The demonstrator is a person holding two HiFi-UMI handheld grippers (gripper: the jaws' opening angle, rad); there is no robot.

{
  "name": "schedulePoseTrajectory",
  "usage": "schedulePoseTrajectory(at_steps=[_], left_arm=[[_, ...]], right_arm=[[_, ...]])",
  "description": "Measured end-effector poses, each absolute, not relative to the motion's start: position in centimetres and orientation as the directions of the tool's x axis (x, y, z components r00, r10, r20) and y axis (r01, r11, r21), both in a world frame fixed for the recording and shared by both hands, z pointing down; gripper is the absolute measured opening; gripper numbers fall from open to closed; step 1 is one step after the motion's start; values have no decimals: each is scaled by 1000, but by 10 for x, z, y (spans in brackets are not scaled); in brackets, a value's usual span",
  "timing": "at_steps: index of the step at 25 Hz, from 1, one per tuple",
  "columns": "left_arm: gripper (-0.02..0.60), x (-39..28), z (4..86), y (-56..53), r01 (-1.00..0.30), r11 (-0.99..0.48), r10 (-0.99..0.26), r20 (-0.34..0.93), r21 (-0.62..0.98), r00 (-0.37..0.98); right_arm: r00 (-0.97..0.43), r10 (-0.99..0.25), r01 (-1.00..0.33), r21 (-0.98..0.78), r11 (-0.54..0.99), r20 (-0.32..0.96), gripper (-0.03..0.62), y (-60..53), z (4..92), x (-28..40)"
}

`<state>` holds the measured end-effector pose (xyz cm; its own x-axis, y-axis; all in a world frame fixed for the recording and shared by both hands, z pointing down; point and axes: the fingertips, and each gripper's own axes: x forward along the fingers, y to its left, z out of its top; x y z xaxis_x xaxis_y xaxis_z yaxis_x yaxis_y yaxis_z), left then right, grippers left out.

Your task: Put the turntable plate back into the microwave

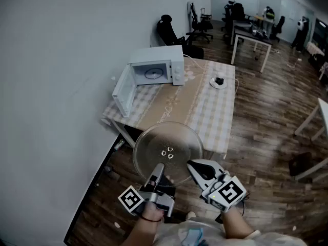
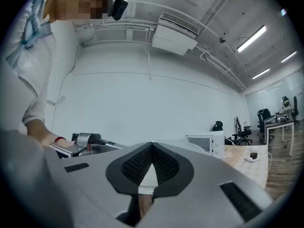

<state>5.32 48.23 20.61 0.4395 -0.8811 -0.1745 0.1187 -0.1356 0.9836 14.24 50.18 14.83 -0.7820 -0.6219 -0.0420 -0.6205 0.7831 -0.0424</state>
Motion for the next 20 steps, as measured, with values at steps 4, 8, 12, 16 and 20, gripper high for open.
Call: schedulePoseTrajectory(at_steps=[4, 8, 12, 16, 20], left_arm=[[18, 52, 207, 481, 109, -137, -879, -171, 985, 444], [18, 53, 208, 482, 108, -136, -879, -170, 985, 446], [18, 53, 209, 483, 110, -137, -878, -172, 984, 447], [18, 53, 208, 486, 115, -138, -876, -175, 984, 449], [18, 54, 207, 489, 115, -140, -878, -177, 983, 446]], right_arm=[[-780, -624, -622, -54, 781, -50, 31, 501, 149, 143], [-779, -626, -624, -53, 780, -47, 31, 502, 149, 144], [-777, -627, -624, -55, 779, -54, 31, 503, 150, 144], [-782, -619, -617, -51, 785, -67, 31, 508, 147, 143], [-778, -624, -621, -66, 781, -75, 32, 510, 146, 146]])
